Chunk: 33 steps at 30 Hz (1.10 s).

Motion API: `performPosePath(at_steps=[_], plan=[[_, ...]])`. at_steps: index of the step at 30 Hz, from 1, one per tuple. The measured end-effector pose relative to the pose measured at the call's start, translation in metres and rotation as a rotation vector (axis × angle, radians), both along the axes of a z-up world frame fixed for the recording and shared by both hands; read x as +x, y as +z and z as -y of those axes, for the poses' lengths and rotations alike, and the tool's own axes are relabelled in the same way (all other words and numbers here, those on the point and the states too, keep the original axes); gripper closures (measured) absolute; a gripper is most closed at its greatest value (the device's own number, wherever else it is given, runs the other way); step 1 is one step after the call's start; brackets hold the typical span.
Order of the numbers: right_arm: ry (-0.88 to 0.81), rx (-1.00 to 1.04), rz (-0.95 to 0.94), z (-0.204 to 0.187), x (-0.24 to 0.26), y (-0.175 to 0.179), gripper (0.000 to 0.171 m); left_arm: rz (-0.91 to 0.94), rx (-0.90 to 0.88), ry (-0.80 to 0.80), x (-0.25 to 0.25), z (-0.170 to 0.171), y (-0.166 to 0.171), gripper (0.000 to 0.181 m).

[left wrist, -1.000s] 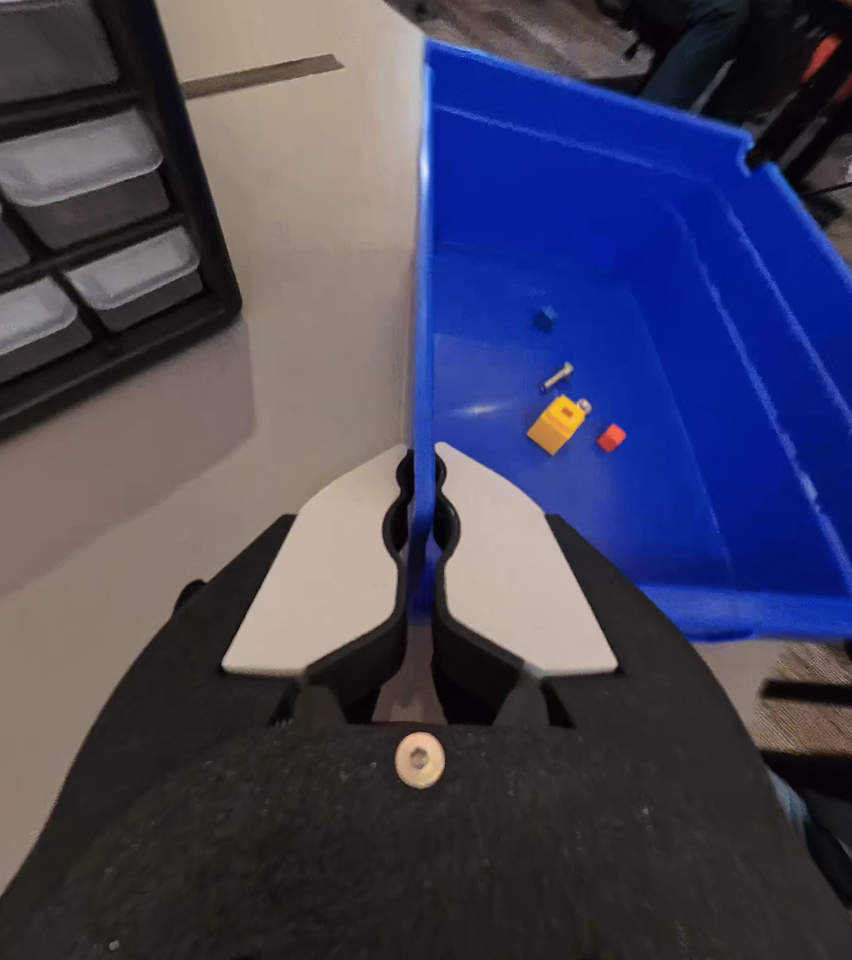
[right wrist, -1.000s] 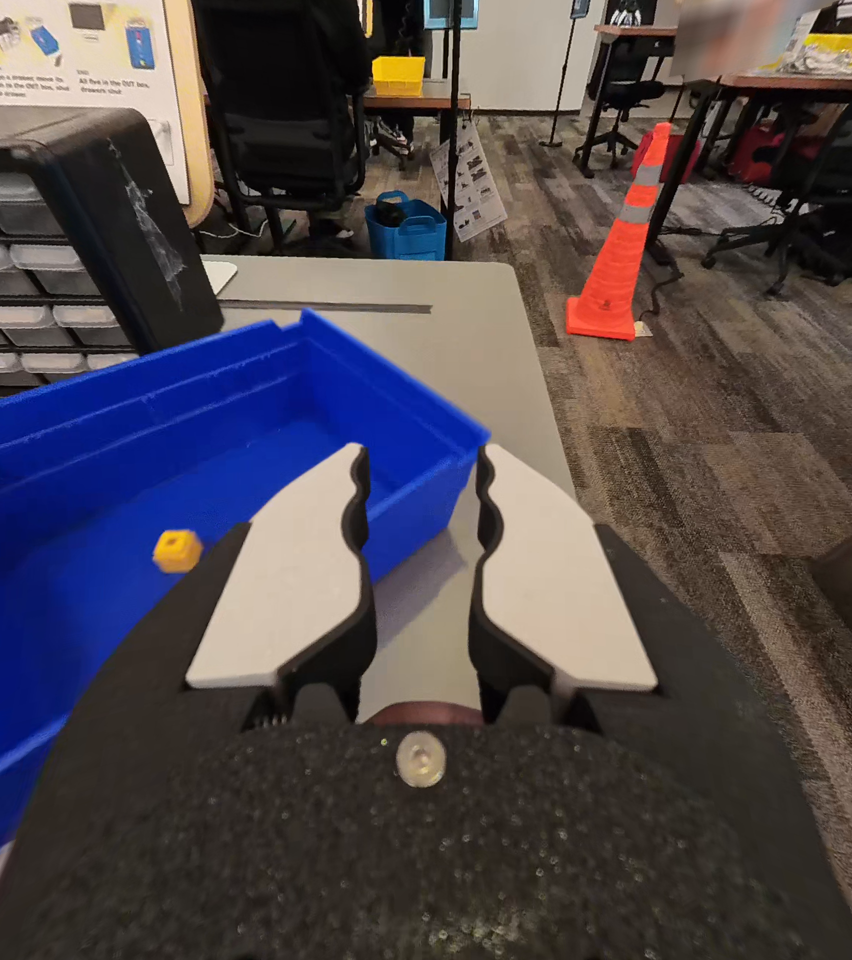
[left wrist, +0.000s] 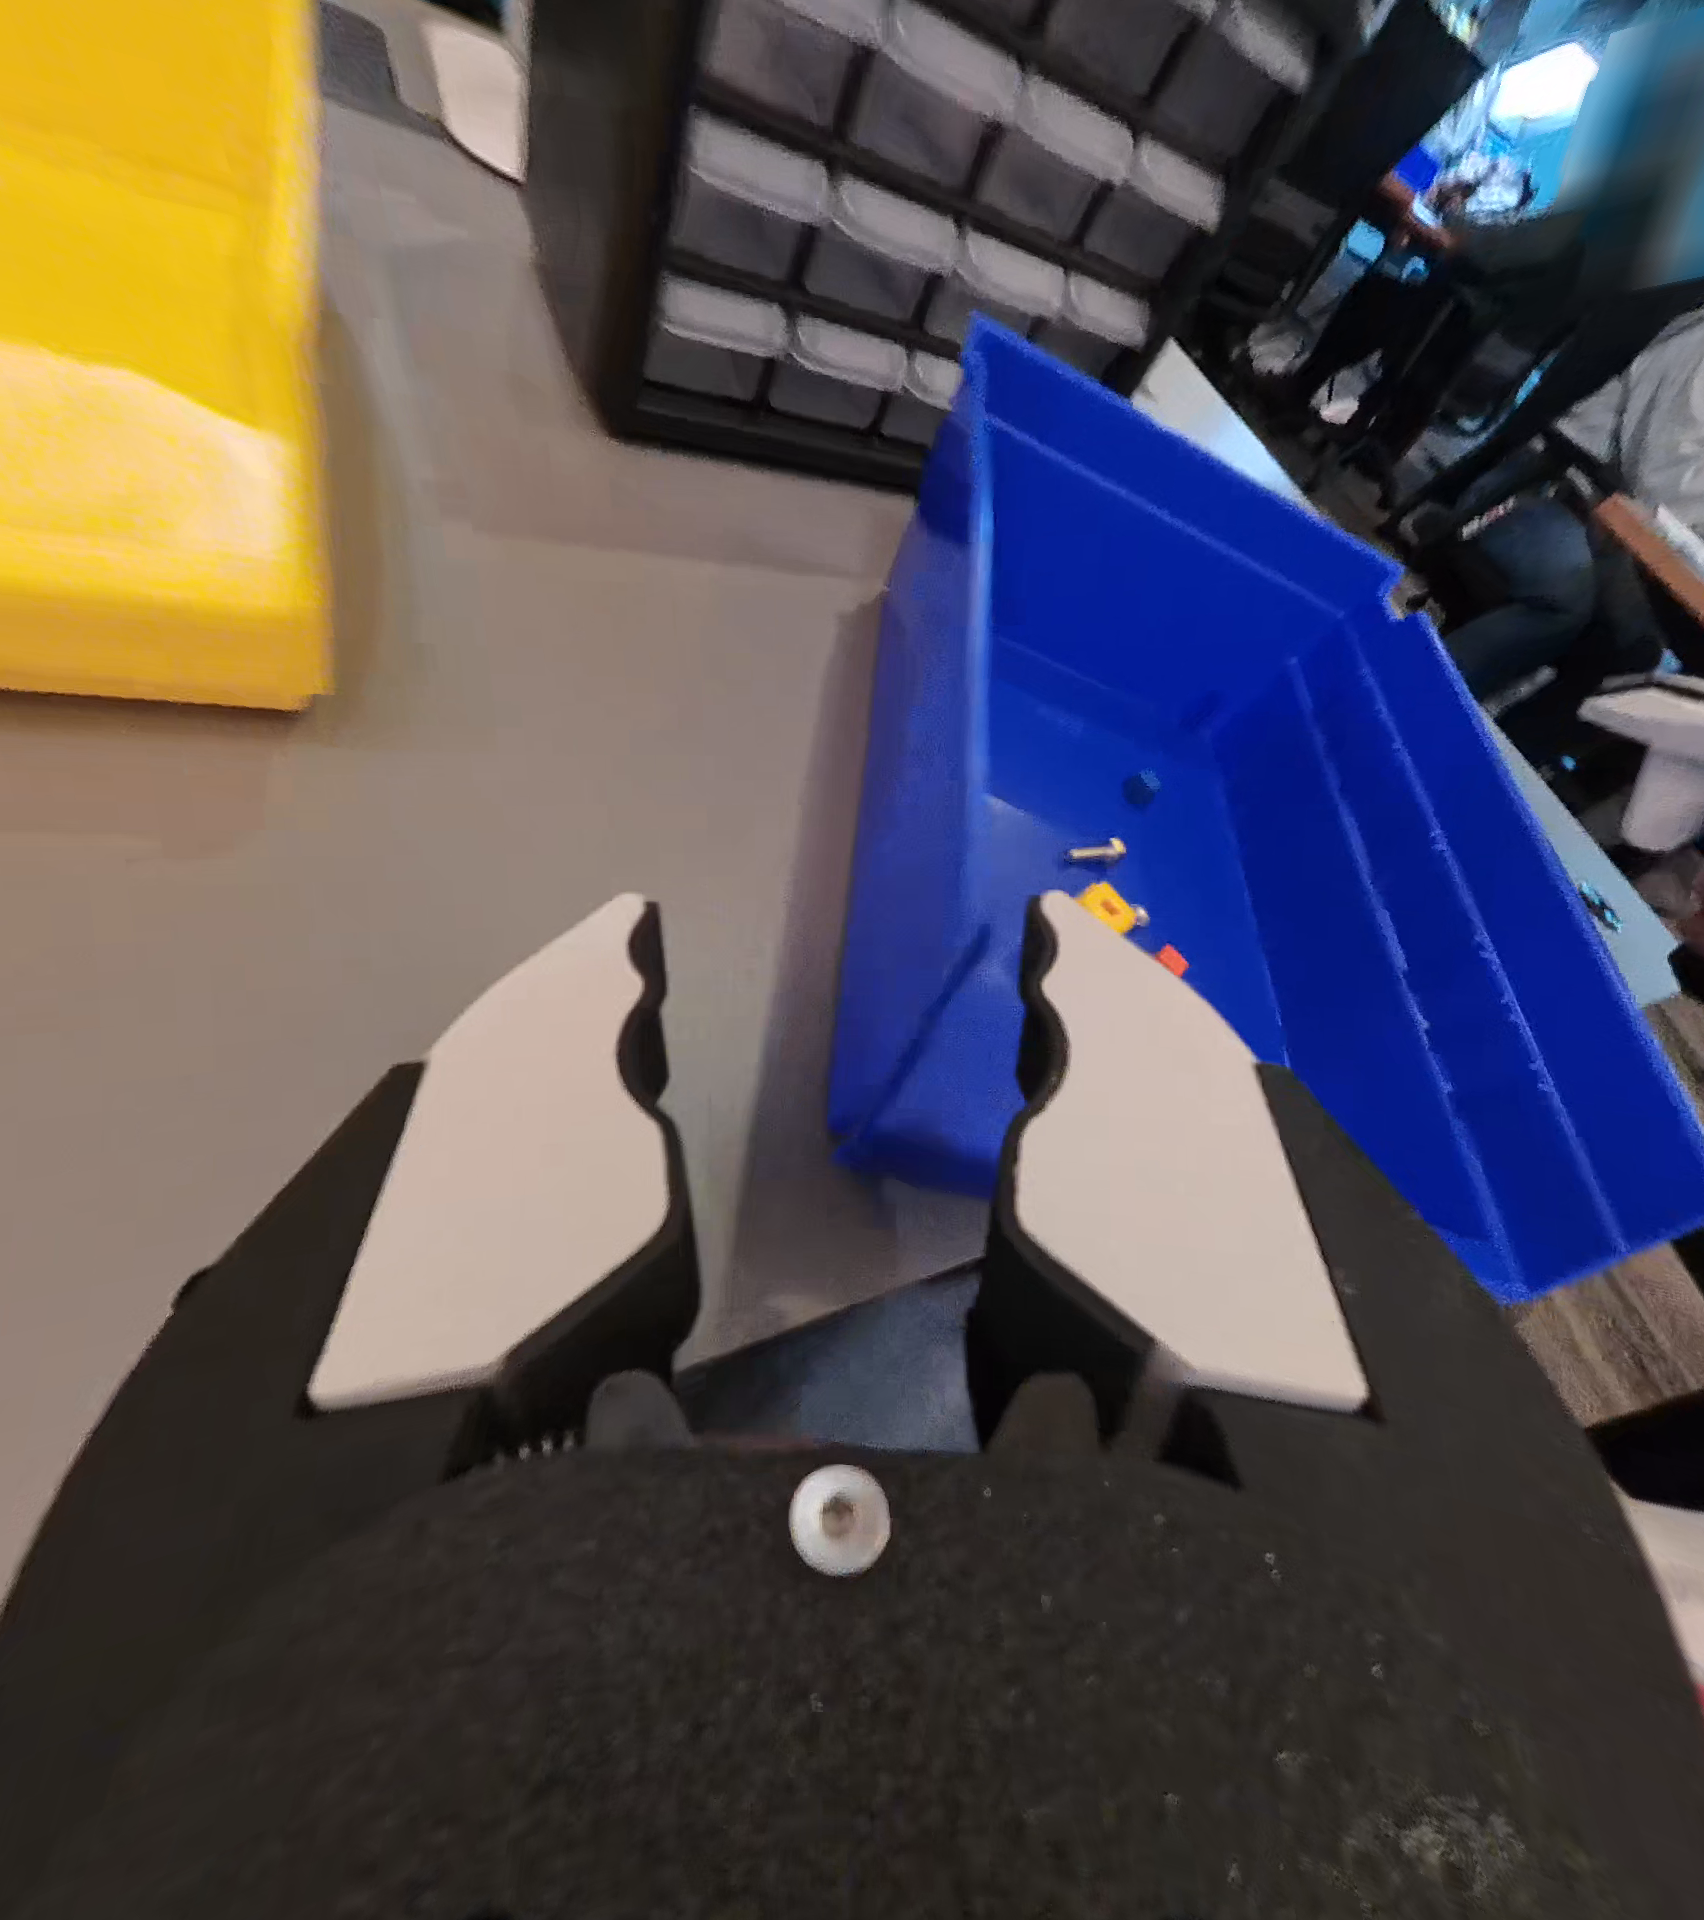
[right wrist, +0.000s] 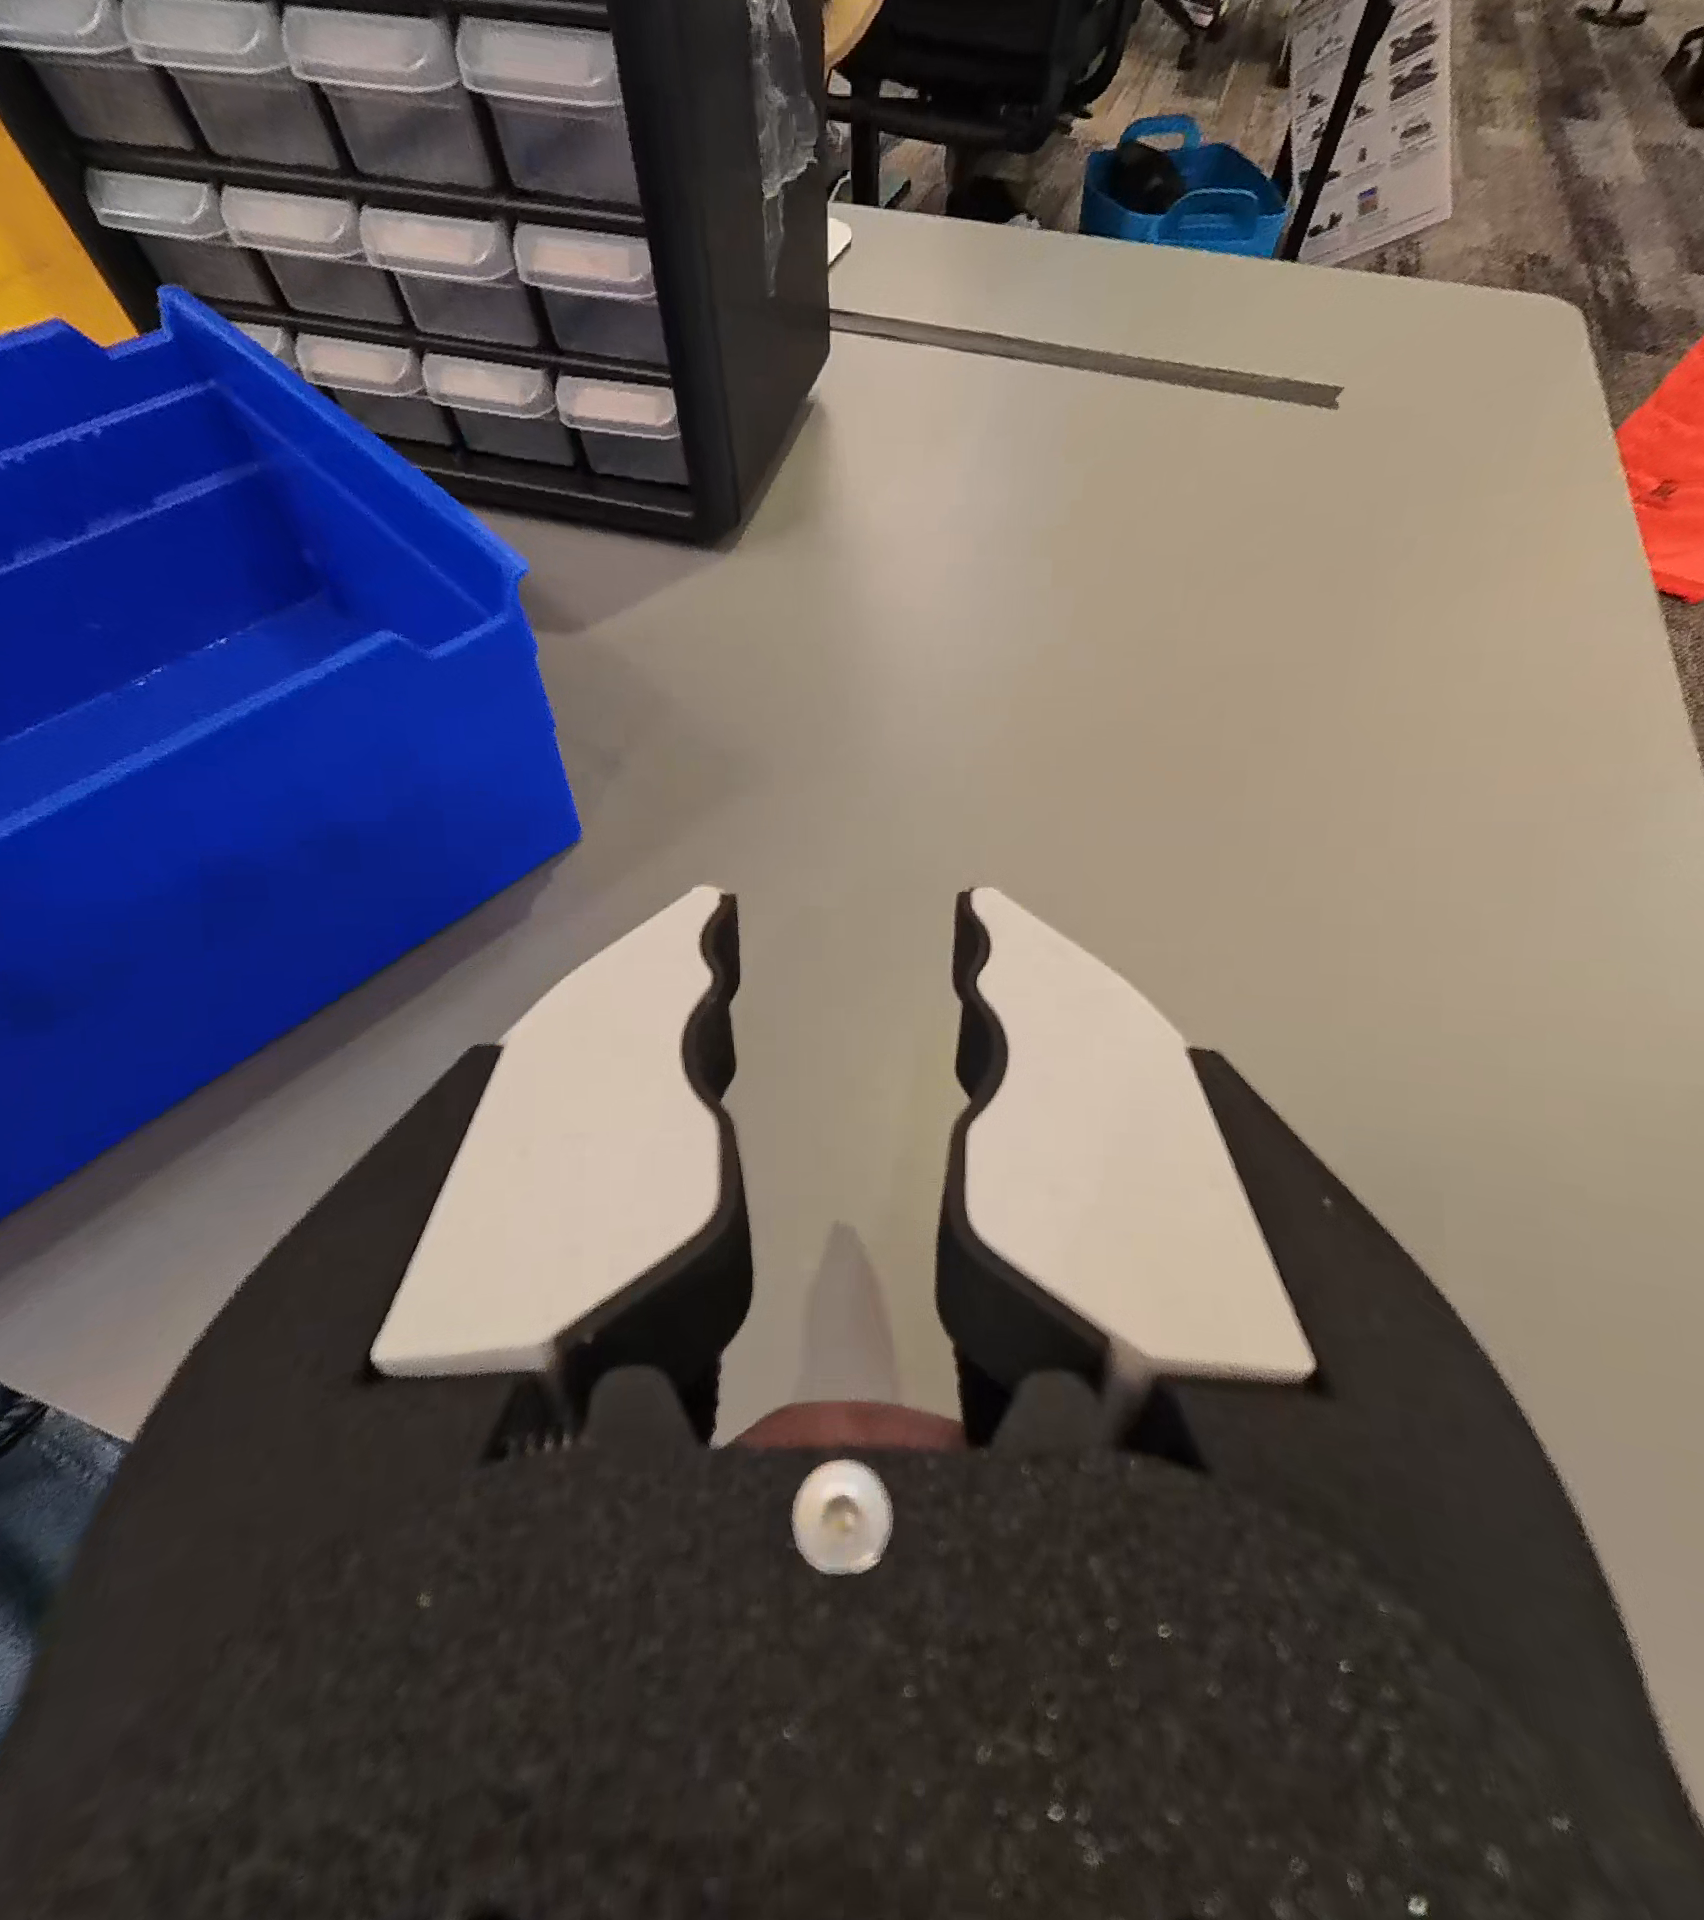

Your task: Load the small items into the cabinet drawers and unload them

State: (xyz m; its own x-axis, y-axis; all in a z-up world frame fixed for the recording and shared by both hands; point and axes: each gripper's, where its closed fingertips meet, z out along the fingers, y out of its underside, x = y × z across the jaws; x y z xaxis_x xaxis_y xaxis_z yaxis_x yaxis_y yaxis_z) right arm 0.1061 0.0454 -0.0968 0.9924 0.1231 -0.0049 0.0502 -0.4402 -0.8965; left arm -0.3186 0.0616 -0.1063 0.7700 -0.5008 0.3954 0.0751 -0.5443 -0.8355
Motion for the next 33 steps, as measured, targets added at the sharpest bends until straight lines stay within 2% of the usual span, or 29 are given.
performPosePath(at_steps=[3, 7, 9, 11, 13, 17, 19, 20, 21, 22, 27, 30, 33], plan=[[0.022, -0.015, -0.011, -0.004, -0.004, -0.005, 0.132, 0.016, 0.002, 0.121, -0.072, -0.015, 0.009, 0.102], [0.050, -0.031, -0.035, -0.013, -0.017, -0.008, 0.132, -0.146, -0.024, 0.341, -0.192, -0.075, -0.003, 0.093], [0.067, -0.032, -0.034, -0.017, -0.026, -0.005, 0.132, -0.213, -0.041, 0.382, -0.228, -0.107, -0.011, 0.093], [0.080, -0.027, -0.016, -0.019, -0.035, -0.001, 0.132, -0.198, -0.058, 0.368, -0.240, -0.134, -0.013, 0.094], [0.088, -0.017, 0.005, -0.019, -0.042, 0.003, 0.132, -0.187, -0.066, 0.329, -0.239, -0.160, -0.016, 0.105], [0.100, -0.026, 0.015, -0.021, -0.051, 0.005, 0.132, -0.274, -0.049, 0.296, -0.235, -0.201, -0.022, 0.115], [0.105, -0.031, 0.026, -0.022, -0.053, 0.008, 0.132, -0.293, -0.050, 0.284, -0.230, -0.214, -0.023, 0.126], [0.110, -0.033, 0.032, -0.024, -0.056, 0.012, 0.133, -0.307, -0.060, 0.298, -0.231, -0.219, -0.026, 0.140], [0.120, -0.030, 0.039, -0.025, -0.060, 0.017, 0.133, -0.320, -0.078, 0.306, -0.231, -0.221, -0.029, 0.169], [0.135, -0.023, 0.051, -0.027, -0.066, 0.024, 0.133, -0.323, -0.088, 0.314, -0.232, -0.222, -0.031, 0.176], [0.291, 0.034, 0.139, -0.049, -0.127, 0.080, 0.133, -0.321, -0.060, 0.289, -0.229, -0.199, -0.031, 0.178], [0.495, 0.015, 0.191, -0.069, -0.202, 0.105, 0.132, -0.339, -0.044, 0.317, -0.237, -0.168, -0.031, 0.177], [0.748, -0.072, 0.332, -0.092, -0.296, 0.110, 0.131, -0.341, -0.047, 0.334, -0.246, -0.131, -0.031, 0.177]])
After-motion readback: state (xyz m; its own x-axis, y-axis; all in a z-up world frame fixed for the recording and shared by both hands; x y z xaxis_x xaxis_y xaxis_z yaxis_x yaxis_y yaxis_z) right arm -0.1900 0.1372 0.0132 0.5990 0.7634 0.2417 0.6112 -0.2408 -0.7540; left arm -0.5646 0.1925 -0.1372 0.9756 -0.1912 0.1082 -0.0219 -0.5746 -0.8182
